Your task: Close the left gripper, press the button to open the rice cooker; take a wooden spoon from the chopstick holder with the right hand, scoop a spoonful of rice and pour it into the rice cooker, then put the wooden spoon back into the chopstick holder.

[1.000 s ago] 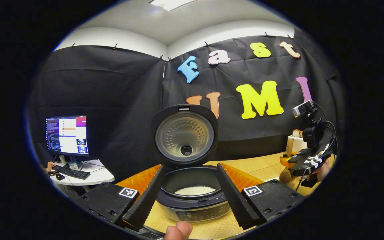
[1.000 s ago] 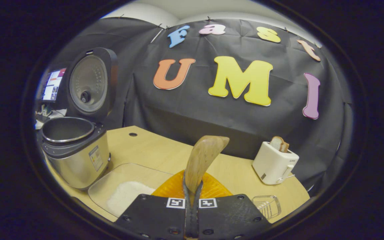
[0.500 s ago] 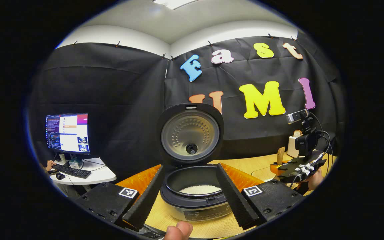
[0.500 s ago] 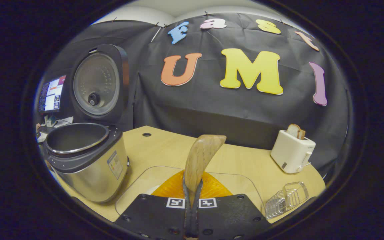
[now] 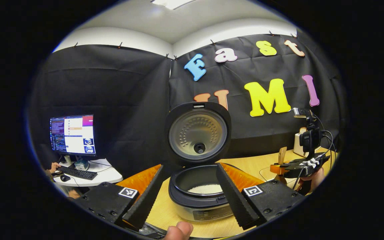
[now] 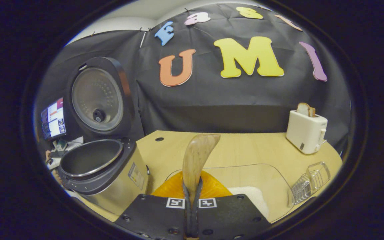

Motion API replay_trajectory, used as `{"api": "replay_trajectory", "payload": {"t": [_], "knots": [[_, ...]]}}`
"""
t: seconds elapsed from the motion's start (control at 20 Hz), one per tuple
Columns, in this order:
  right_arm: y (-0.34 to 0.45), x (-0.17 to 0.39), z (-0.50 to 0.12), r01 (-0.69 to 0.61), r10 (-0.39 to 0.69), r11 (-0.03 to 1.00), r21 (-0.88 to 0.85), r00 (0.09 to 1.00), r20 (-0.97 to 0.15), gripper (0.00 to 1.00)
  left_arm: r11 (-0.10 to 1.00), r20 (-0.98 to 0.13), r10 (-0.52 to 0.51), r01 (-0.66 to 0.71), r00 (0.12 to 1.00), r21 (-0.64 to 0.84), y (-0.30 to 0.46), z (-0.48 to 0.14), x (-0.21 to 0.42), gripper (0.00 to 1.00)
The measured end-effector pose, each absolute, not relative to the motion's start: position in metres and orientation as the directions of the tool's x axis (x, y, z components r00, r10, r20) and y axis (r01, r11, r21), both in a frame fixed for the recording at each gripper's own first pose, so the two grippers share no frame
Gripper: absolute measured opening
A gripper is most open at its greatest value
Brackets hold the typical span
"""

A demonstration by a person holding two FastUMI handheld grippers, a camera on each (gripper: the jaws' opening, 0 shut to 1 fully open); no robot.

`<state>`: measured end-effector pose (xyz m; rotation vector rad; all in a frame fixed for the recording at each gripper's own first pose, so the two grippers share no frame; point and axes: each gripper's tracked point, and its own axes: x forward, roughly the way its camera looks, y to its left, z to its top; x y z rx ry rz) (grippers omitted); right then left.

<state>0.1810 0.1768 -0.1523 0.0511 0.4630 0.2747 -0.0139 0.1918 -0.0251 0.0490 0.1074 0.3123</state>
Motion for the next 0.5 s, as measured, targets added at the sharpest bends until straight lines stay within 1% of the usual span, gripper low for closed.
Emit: {"api": "replay_trajectory", "payload": {"t": [0.3, 0.5], "knots": [[0.18, 0.181, -0.14, -0.2, 0.308, 0.939, 0.28, 0.853, -0.423, 0.0, 0.954, -0.091, 0.297, -0.292, 0.951, 0.064, 0.188, -0.023, -0.015, 0.99], [0.172, 0.181, -0.137, -0.168, 0.318, 0.917, 0.361, 0.855, -0.41, 0.0, 0.957, -0.08, 0.287, -0.283, 0.954, 0.061, 0.185, -0.019, -0.015, 0.99]]}}
